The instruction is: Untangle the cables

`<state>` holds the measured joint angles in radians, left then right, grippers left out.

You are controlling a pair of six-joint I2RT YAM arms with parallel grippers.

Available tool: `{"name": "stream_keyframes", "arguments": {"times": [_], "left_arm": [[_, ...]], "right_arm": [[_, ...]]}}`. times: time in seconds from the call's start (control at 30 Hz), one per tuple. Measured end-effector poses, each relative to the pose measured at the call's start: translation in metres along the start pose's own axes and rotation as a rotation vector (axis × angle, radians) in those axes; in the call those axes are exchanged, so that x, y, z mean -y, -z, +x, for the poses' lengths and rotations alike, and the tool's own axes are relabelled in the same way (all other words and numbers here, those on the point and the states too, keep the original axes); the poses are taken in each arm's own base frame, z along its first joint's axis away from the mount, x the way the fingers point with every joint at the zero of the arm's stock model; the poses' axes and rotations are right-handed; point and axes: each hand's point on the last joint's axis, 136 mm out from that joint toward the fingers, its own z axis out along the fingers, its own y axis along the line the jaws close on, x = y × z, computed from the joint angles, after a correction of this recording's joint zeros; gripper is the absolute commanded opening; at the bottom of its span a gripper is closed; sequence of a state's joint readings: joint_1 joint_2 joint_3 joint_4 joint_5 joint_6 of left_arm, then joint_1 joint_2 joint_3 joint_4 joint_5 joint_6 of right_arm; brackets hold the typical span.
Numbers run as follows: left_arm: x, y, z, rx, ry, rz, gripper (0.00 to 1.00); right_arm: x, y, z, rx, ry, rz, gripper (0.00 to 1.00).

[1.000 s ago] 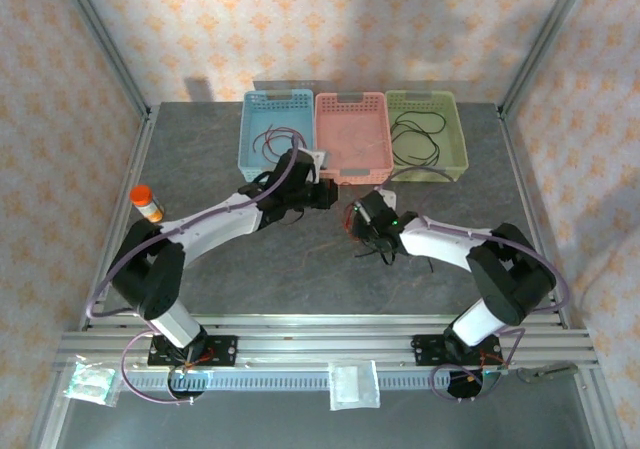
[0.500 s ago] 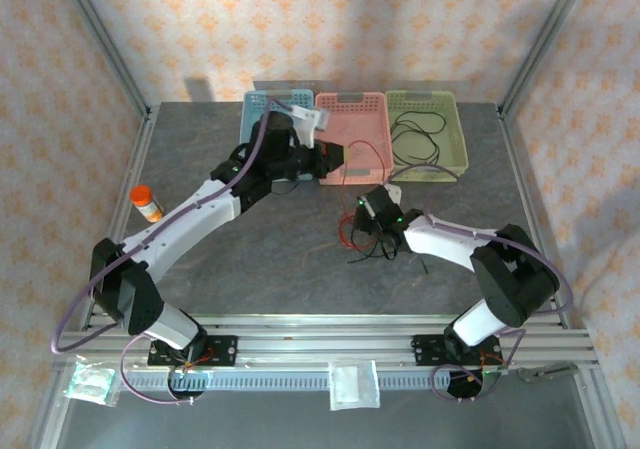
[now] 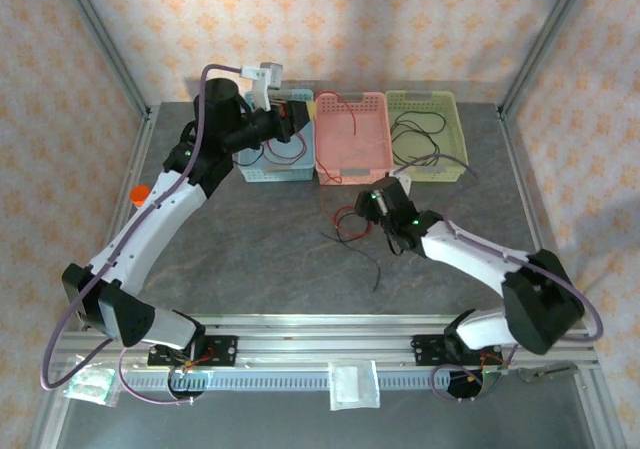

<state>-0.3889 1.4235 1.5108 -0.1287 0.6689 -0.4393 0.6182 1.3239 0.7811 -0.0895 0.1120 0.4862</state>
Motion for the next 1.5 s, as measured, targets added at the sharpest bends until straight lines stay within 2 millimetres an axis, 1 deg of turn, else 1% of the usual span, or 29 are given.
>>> {"name": "stream_keyframes", "arguments": {"times": [0.1,0.17,0.23,0.27,0.3,0.33,0.37,0.4,0.53,0.63,0.77,0.8,0.83,0.93,1.0,1.07,1.17,1.23,1.3,1.4,1.5], "left_arm": [[0.007,0.004,-0.010,0.017,-0.011,0.014,0.00],[0.013,0.006,-0.016,0.026,-0.018,0.024,0.00],[0.019,0.008,-0.022,0.036,-0.026,0.036,0.00],[0.021,0.009,-0.024,0.039,-0.030,0.044,0.00],[0.023,0.010,-0.026,0.041,-0.032,0.050,0.00],[0.025,0.010,-0.027,0.043,-0.031,0.055,0.00],[0.025,0.010,-0.028,0.043,-0.030,0.057,0.00],[0.026,0.010,-0.028,0.043,-0.029,0.059,0.00],[0.027,0.009,-0.026,0.034,-0.019,0.071,0.00],[0.032,0.009,-0.030,0.036,-0.010,0.086,0.00],[0.046,0.013,-0.044,0.056,-0.015,0.124,0.00],[0.050,0.014,-0.048,0.062,-0.016,0.133,0.00],[0.055,0.016,-0.053,0.071,-0.018,0.145,0.00],[0.073,0.022,-0.074,0.108,-0.031,0.190,0.00],[0.086,0.026,-0.092,0.144,-0.049,0.222,0.00],[0.102,0.031,-0.112,0.186,-0.073,0.257,0.00],[0.126,0.043,-0.140,0.251,-0.108,0.306,0.00],[0.139,0.053,-0.157,0.293,-0.130,0.334,0.00],[0.148,0.065,-0.174,0.338,-0.149,0.349,0.00],[0.151,0.083,-0.193,0.397,-0.161,0.351,0.00],[0.142,0.093,-0.207,0.436,-0.158,0.329,0.00]], "right_arm": [[-0.015,0.024,-0.028,0.112,0.012,-0.093,0.93],[-0.025,0.041,-0.045,0.187,0.034,-0.160,0.96],[-0.033,0.054,-0.057,0.240,0.062,-0.210,0.95],[-0.038,0.059,-0.062,0.260,0.085,-0.235,0.91],[-0.043,0.062,-0.064,0.269,0.113,-0.259,0.85],[-0.049,0.065,-0.065,0.276,0.145,-0.292,0.83],[-0.057,0.067,-0.064,0.280,0.174,-0.330,0.83],[-0.061,0.068,-0.063,0.281,0.193,-0.357,1.00],[-0.083,0.071,-0.058,0.290,0.275,-0.479,1.00],[-0.097,0.062,-0.056,0.296,0.302,-0.533,1.00],[-0.108,0.039,-0.053,0.298,0.307,-0.550,0.99],[-0.111,0.034,-0.054,0.300,0.306,-0.552,0.97],[-0.114,0.029,-0.055,0.304,0.302,-0.557,0.93],[-0.126,0.017,-0.062,0.323,0.265,-0.581,0.85],[-0.133,0.010,-0.065,0.329,0.230,-0.602,0.81],[-0.138,0.001,-0.064,0.324,0.184,-0.626,0.77],[-0.138,-0.014,-0.054,0.288,0.126,-0.635,0.68],[-0.134,-0.022,-0.046,0.262,0.092,-0.627,0.61],[-0.127,-0.028,-0.038,0.238,0.065,-0.611,0.57],[-0.116,-0.033,-0.028,0.213,0.040,-0.581,0.57],[-0.104,-0.035,-0.016,0.190,0.037,-0.545,0.60]]}}
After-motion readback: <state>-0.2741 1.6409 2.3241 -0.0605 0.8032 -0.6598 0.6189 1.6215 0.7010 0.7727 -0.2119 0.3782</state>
